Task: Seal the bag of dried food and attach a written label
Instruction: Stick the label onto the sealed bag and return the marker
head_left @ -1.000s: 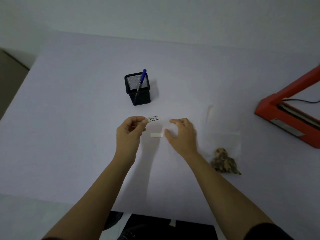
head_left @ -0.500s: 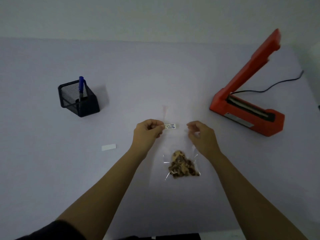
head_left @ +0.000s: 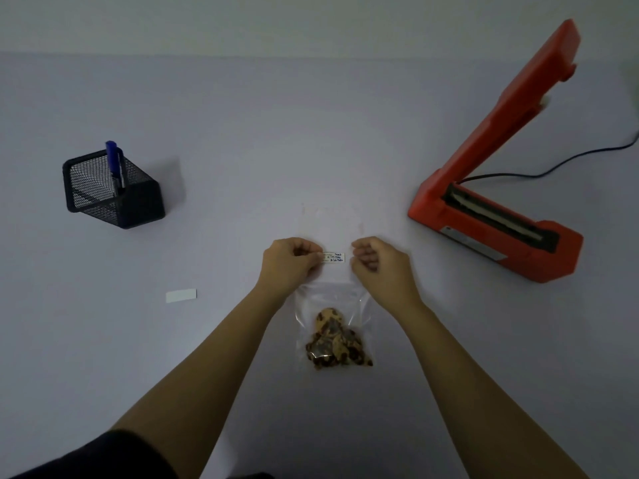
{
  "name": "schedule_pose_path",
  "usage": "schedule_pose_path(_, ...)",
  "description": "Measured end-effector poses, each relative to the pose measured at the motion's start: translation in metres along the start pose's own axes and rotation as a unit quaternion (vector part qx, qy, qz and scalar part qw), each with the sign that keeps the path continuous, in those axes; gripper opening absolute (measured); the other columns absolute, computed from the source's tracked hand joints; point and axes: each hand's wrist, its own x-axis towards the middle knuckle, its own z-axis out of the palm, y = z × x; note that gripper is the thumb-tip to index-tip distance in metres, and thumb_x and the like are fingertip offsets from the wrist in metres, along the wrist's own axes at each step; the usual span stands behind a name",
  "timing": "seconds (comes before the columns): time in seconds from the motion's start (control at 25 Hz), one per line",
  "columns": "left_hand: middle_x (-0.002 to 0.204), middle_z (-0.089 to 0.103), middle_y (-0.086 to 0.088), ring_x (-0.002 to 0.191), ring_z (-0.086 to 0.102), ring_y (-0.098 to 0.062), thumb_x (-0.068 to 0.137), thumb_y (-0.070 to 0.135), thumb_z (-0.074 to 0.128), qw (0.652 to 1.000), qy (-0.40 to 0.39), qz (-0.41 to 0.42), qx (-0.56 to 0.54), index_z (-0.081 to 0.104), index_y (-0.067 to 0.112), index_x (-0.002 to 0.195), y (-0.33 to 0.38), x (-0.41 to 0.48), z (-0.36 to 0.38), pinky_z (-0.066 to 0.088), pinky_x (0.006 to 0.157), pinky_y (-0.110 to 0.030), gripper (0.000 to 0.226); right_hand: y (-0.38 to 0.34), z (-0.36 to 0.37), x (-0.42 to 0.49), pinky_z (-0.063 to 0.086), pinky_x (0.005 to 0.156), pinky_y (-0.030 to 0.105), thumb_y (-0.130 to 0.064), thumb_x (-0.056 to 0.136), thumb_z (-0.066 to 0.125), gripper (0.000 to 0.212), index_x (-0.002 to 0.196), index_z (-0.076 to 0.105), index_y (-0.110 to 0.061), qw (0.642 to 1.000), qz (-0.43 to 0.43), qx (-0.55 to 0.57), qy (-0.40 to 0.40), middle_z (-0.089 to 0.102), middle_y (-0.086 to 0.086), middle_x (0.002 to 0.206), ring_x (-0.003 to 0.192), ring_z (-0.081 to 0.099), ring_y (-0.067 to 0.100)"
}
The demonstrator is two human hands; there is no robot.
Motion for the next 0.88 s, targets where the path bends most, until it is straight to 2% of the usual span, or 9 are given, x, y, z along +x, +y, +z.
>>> schedule_pose_path(0.16,0.068,0.067,0.005,0.059,0.059,-0.003,0.077,0.011,0.071,1.0,0.005,0.01,0.028,0.072,0.015,0.079,0.001,0.002,0.001,0.048,0.058,-0.008,0.004,0.001,0.001,0.003,0.045,0.068,0.003,-0.009,0.082,0.065,0.017,0.099,0.066,-0.01,1.0,0.0,0.003,0.009,0.065,-0.001,0.083,0.072,0.059,0.007)
schedule_pose_path(0.32,0.07,0.069,0.004,0.059,0.06,-0.004,0.077,0.012,0.07,0.999,0.013,0.016,0.044,0.073,0.015,0.08,-0.002,0.004,0.004,0.048,0.055,-0.006,0.005,0.002,0.005,0.007,0.048,0.07,0.01,-0.013,0.078,0.072,0.019,0.096,0.065,-0.012,1.0,0.012,0.01,0.016,0.064,0.001,0.08,0.067,0.058,0.007)
schedule_pose_path(0.44,0.066,0.068,0.004,0.056,0.06,-0.005,0.078,0.014,0.07,0.998,0.021,0.026,0.062,0.073,0.014,0.08,-0.003,0.004,0.006,0.049,0.054,-0.008,0.004,0.003,0.008,0.007,0.05,0.071,0.018,-0.013,0.075,0.074,0.021,0.095,0.065,-0.013,1.0,0.007,-0.009,0.024,0.065,0.004,0.081,0.065,0.057,0.009)
schedule_pose_path(0.56,0.064,0.066,0.006,0.057,0.06,-0.007,0.078,0.014,0.068,0.994,0.03,0.047,0.095,0.071,0.016,0.078,-0.003,0.003,0.009,0.05,0.058,-0.015,0.004,0.005,0.009,0.006,0.051,0.072,0.02,-0.013,0.076,0.073,0.022,0.096,0.065,-0.013,0.999,-0.009,-0.025,0.03,0.065,0.003,0.082,0.066,0.057,0.01)
schedule_pose_path(0.68,0.069,0.065,0.006,0.064,0.059,-0.008,0.079,0.013,0.065,0.986,0.052,0.082,0.136,0.071,0.015,0.081,-0.004,0.002,0.013,0.047,0.064,-0.017,0.006,0.005,0.011,0.005,0.05,0.072,0.019,-0.012,0.078,0.071,0.021,0.098,0.065,-0.012,0.998,-0.037,-0.044,0.034,0.063,0.003,0.085,0.068,0.056,0.01)
schedule_pose_path(0.8,0.084,0.062,-0.001,0.073,0.057,-0.014,0.079,0.012,0.065,0.968,0.088,0.142,0.187,0.064,0.01,0.092,-0.011,0.001,0.017,0.047,0.07,-0.023,0.013,0.005,0.009,-0.001,0.042,0.075,0.014,-0.011,0.083,0.064,0.02,0.103,0.063,-0.008,0.988,-0.11,-0.104,0.027,0.062,0.005,0.095,0.08,0.055,0.01)
schedule_pose_path(0.88,0.089,0.059,-0.007,0.074,0.057,-0.02,0.082,0.011,0.064,0.948,0.093,0.213,0.219,0.061,0.006,0.096,-0.019,0.001,0.014,0.051,0.069,-0.033,0.016,0.007,0.005,-0.006,0.043,0.081,0.02,-0.014,0.085,0.059,0.021,0.105,0.062,-0.008,0.977,-0.152,-0.149,0.014,0.064,0.006,0.101,0.089,0.058,0.015)
